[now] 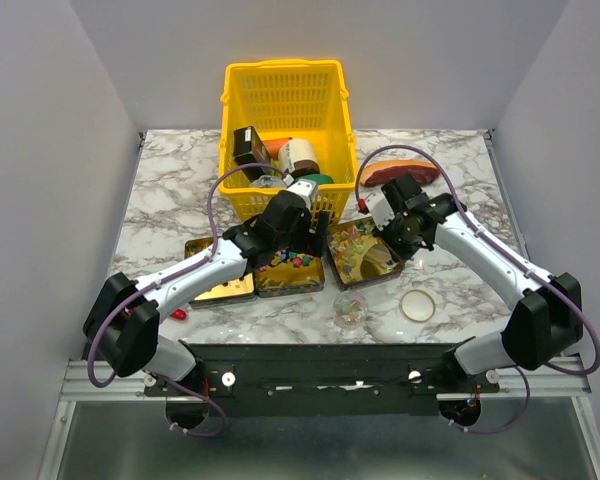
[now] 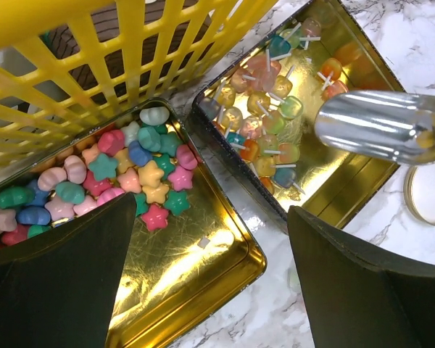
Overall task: Pack the candies
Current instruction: Scoop the fake candies from the storage box.
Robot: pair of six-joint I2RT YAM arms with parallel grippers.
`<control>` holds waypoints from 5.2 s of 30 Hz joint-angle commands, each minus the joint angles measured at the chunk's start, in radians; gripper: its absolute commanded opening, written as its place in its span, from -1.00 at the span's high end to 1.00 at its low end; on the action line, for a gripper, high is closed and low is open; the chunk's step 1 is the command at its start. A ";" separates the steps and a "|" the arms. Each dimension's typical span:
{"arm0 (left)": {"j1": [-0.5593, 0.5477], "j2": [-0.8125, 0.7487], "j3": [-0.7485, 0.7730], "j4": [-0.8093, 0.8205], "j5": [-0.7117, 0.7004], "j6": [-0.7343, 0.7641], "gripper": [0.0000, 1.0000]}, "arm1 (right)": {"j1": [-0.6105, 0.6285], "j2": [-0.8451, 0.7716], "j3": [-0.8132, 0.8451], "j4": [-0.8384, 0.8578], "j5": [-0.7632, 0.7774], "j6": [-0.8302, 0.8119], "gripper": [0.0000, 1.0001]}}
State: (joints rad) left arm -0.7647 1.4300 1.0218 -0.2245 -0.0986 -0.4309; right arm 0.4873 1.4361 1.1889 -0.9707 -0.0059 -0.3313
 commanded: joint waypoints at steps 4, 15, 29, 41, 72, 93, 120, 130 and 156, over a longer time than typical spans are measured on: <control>0.011 -0.016 -0.005 -0.019 -0.052 -0.019 -0.97 | -0.021 0.043 -0.028 0.101 0.032 -0.017 0.99; 0.044 -0.037 -0.028 -0.029 -0.047 -0.048 -0.97 | -0.023 0.112 -0.064 0.182 0.057 -0.035 0.99; 0.076 -0.039 -0.031 -0.039 -0.030 -0.054 -0.97 | -0.013 0.139 -0.135 0.339 0.018 -0.114 0.99; 0.082 0.000 -0.017 -0.070 -0.038 -0.072 -0.97 | 0.036 0.083 -0.236 0.494 0.208 -0.261 0.99; 0.048 0.250 0.024 -0.124 0.097 -0.189 -0.21 | 0.106 0.032 -0.305 0.412 0.353 -0.380 0.99; 0.034 0.380 0.047 -0.237 0.106 -0.209 0.14 | 0.137 0.052 -0.267 0.371 0.182 -0.338 0.99; 0.025 -0.020 -0.177 -0.096 -0.069 -0.220 -0.43 | 0.140 0.155 -0.210 0.553 0.090 -0.187 0.99; 0.025 -0.083 -0.203 -0.064 -0.101 -0.212 -0.48 | 0.140 0.158 -0.222 0.641 0.027 -0.141 0.99; 0.027 -0.163 -0.215 -0.052 -0.177 -0.189 -0.69 | 0.140 -0.183 -0.295 0.524 0.087 -0.009 0.99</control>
State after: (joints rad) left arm -0.7414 1.2976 0.8093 -0.2859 -0.2264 -0.6285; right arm 0.6209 1.3342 0.9009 -0.3908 0.0666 -0.3695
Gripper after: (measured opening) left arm 0.839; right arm 0.153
